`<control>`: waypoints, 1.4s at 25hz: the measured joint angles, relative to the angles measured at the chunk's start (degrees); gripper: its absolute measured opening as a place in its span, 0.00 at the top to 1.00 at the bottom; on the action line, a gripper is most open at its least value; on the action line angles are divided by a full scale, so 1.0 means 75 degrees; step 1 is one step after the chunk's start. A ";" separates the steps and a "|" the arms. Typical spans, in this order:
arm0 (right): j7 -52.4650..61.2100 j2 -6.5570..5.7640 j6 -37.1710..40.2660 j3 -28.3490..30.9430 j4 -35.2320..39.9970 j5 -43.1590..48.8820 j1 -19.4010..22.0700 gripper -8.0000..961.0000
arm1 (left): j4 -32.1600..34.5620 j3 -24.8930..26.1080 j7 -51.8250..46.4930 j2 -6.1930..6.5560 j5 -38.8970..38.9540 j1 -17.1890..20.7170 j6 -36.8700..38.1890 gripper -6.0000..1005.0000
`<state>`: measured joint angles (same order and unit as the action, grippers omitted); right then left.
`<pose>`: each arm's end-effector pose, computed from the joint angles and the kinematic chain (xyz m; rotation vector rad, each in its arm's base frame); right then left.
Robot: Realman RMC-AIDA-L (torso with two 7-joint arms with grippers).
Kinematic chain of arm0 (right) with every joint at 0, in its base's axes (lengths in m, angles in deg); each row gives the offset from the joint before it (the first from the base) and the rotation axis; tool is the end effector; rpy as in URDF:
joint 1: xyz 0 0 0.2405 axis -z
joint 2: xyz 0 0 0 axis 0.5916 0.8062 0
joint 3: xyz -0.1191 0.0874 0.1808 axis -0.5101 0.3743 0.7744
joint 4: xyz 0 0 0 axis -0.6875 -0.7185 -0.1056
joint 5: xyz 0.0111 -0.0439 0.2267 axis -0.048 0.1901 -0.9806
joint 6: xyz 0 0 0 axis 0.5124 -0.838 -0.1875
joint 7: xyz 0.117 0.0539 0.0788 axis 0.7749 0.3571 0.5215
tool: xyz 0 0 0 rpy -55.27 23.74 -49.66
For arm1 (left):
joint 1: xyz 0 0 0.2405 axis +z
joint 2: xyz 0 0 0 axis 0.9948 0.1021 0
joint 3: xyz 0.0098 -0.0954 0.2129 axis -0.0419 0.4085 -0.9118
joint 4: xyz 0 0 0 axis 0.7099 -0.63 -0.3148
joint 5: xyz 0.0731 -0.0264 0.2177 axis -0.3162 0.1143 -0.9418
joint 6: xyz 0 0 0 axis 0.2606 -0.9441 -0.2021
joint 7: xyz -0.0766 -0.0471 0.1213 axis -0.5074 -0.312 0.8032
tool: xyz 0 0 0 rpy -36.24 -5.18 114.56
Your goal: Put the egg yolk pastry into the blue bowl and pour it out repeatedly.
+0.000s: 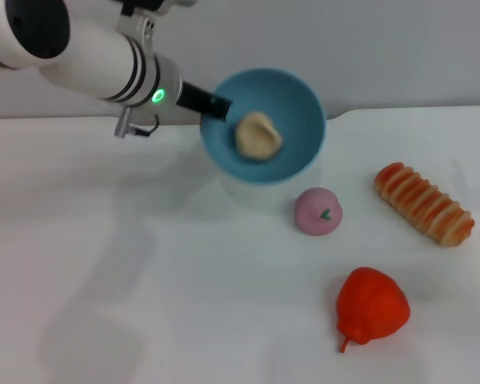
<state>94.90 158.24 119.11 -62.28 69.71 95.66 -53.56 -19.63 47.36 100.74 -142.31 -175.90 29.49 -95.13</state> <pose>0.3455 0.3458 0.0300 -1.6388 0.5048 0.6253 -0.1212 0.4744 -0.0491 -2.2912 -0.9191 0.0225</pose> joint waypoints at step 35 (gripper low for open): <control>0.0023 0.0036 0.2198 0.0636 -0.2236 -0.0167 0.0136 0.43 | -0.2456 -0.2763 0.0168 -0.0079 -0.2919 -0.0476 0.3340 1.00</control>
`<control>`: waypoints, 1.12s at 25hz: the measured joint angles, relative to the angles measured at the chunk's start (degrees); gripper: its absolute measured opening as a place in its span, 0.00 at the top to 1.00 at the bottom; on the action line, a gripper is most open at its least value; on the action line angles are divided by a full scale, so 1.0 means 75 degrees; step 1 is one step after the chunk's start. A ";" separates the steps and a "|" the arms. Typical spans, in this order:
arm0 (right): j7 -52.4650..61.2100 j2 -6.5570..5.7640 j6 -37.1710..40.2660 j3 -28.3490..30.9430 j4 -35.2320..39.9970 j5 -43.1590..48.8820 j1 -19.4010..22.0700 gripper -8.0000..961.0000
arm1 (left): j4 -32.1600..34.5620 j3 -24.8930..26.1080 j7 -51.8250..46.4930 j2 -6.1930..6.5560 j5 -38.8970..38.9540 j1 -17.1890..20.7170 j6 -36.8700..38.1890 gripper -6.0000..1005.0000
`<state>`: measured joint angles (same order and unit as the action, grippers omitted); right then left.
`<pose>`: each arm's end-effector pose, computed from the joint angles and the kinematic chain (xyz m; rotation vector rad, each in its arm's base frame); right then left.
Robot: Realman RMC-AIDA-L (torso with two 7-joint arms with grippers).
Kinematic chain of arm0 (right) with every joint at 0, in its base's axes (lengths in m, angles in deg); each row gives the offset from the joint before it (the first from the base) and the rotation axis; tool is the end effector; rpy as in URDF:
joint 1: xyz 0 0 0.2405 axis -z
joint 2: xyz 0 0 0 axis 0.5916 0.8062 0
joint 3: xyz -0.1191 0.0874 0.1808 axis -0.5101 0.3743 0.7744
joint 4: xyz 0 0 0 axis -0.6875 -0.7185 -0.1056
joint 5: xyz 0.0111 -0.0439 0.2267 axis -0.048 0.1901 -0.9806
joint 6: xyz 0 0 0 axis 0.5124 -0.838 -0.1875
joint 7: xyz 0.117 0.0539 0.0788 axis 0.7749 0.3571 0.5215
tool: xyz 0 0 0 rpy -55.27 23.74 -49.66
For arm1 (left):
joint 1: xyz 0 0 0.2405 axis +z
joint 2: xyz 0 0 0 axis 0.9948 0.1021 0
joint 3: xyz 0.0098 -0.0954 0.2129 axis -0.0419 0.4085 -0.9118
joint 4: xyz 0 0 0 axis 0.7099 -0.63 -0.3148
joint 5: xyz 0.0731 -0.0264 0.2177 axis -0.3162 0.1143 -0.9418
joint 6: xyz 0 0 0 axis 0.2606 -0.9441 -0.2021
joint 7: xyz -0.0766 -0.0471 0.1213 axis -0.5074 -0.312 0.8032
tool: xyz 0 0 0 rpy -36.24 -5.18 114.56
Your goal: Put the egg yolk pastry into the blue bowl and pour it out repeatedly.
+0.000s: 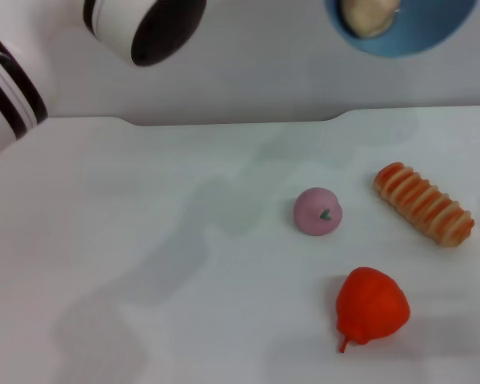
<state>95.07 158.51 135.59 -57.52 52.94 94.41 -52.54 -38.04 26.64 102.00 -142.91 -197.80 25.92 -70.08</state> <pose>0.3746 0.2808 0.0125 -1.5487 0.6178 0.7082 0.0601 0.4606 -0.0501 -2.1528 0.2913 -0.2165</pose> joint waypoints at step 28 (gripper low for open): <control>0.0004 -0.0003 -0.0036 0.0006 -0.0044 0.0019 -0.0127 0.43 | 0.0235 -0.1081 0.1255 -0.0046 -0.0006 0.0650 0.2601 0.99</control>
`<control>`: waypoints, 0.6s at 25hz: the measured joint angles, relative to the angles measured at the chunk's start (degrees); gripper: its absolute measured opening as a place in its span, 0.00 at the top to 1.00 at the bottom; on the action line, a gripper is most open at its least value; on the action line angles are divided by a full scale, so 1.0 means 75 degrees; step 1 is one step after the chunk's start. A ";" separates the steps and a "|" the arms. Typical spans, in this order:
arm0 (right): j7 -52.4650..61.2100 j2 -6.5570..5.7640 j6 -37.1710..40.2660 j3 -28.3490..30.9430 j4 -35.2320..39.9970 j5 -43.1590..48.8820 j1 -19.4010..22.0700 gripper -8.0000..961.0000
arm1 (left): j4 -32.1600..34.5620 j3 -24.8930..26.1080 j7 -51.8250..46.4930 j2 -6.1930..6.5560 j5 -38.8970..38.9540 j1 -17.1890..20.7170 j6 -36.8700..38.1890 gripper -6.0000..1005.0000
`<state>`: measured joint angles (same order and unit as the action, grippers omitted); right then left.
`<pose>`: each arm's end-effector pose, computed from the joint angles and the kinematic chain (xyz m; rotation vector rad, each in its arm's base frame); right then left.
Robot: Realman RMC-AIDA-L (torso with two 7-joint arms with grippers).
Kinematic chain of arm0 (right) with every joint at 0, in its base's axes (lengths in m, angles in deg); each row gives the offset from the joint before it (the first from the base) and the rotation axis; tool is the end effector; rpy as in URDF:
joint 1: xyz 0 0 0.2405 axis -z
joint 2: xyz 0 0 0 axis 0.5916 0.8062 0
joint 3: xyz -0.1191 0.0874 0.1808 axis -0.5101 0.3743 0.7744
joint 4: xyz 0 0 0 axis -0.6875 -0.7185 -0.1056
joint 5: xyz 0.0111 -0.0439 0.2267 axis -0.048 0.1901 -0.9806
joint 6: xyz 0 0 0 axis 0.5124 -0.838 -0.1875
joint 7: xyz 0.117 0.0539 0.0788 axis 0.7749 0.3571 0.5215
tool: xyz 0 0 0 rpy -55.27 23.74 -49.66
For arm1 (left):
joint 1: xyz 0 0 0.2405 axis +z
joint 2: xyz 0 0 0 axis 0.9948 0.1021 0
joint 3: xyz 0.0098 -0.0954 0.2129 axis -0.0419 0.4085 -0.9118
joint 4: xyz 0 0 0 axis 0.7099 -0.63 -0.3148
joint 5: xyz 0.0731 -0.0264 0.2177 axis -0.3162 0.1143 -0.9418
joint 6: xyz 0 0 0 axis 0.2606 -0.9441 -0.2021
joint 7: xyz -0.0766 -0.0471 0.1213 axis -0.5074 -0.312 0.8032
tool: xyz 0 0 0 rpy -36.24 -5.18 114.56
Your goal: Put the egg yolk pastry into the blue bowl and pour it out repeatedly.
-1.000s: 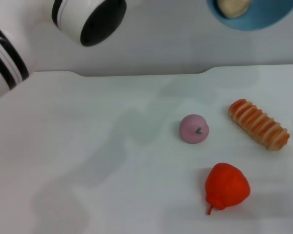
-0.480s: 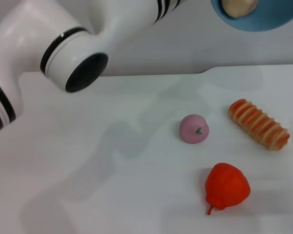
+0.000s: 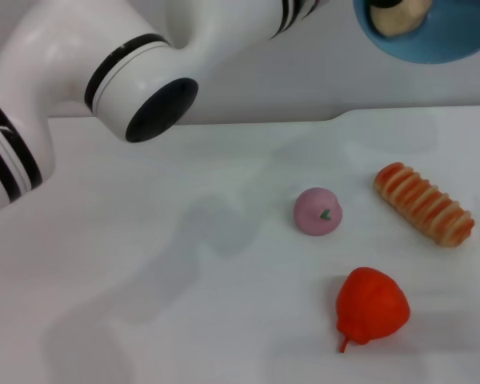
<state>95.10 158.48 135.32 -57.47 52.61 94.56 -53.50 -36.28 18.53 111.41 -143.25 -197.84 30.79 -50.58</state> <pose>0.3714 0.2859 0.0113 -1.5582 0.6145 0.7137 0.0584 0.4359 -0.0715 -2.0428 0.6235 -0.3457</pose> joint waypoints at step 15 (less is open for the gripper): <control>0.0054 0.0003 -0.0017 0.0013 -0.0009 -0.0019 -0.0015 0.43 | 0.0012 -0.0192 0.0401 -0.0010 0.0098 0.0379 0.1735 1.00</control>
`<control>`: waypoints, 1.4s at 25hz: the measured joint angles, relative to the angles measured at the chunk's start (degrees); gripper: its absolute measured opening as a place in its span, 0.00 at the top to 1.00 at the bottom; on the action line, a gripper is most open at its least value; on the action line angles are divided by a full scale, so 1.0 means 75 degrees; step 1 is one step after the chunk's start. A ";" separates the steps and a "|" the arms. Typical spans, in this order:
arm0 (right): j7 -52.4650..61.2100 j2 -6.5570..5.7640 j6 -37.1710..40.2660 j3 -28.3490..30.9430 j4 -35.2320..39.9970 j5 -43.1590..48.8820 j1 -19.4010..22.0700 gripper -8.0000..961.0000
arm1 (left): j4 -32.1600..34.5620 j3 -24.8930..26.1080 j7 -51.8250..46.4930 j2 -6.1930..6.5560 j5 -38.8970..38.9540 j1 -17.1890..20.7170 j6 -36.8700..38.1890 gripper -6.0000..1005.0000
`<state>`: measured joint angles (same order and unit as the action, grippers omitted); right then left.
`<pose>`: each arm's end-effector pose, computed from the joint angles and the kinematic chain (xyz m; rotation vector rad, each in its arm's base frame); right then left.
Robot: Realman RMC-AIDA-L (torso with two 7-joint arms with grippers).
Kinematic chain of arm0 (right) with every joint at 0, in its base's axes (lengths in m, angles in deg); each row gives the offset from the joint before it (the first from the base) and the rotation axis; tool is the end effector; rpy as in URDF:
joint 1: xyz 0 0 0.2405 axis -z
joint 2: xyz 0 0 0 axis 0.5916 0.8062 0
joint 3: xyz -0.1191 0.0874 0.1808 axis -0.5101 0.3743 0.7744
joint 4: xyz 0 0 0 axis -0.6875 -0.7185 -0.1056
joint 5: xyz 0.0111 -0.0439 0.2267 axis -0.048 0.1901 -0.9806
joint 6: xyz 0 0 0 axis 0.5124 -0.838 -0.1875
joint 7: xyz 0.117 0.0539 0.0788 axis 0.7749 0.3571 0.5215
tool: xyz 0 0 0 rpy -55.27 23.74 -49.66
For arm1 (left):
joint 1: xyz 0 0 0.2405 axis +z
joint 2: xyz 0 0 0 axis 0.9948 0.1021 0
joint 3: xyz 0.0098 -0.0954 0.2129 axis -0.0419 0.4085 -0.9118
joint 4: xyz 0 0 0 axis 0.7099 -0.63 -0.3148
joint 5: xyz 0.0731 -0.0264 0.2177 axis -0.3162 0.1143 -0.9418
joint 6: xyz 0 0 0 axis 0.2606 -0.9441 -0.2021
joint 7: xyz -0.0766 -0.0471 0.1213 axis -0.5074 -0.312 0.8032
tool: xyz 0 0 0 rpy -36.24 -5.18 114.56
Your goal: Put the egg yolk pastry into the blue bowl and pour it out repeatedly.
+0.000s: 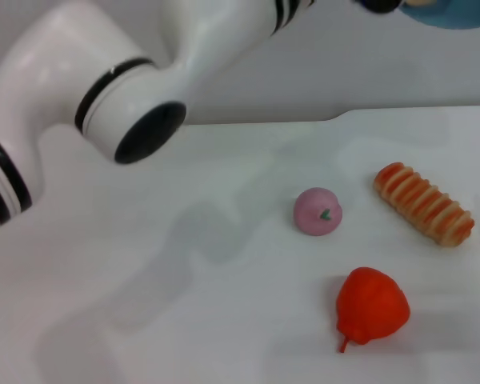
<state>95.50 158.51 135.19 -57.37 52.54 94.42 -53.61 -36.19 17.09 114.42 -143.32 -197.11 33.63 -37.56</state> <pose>0.3715 0.2864 0.0112 -1.5535 0.6231 0.7185 0.0643 0.4241 -0.0612 -1.9170 0.7070 -0.5109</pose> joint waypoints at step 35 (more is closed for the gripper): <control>-0.0055 -0.0028 0.0000 0.0000 0.0071 0.0022 -0.0120 0.43 | -0.0529 0.3049 -0.0715 0.0118 0.1930 -0.0541 -0.7794 0.99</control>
<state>95.09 158.30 135.19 -57.37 53.07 94.59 -54.51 -40.16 39.96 109.06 -142.43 -182.63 29.57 -96.01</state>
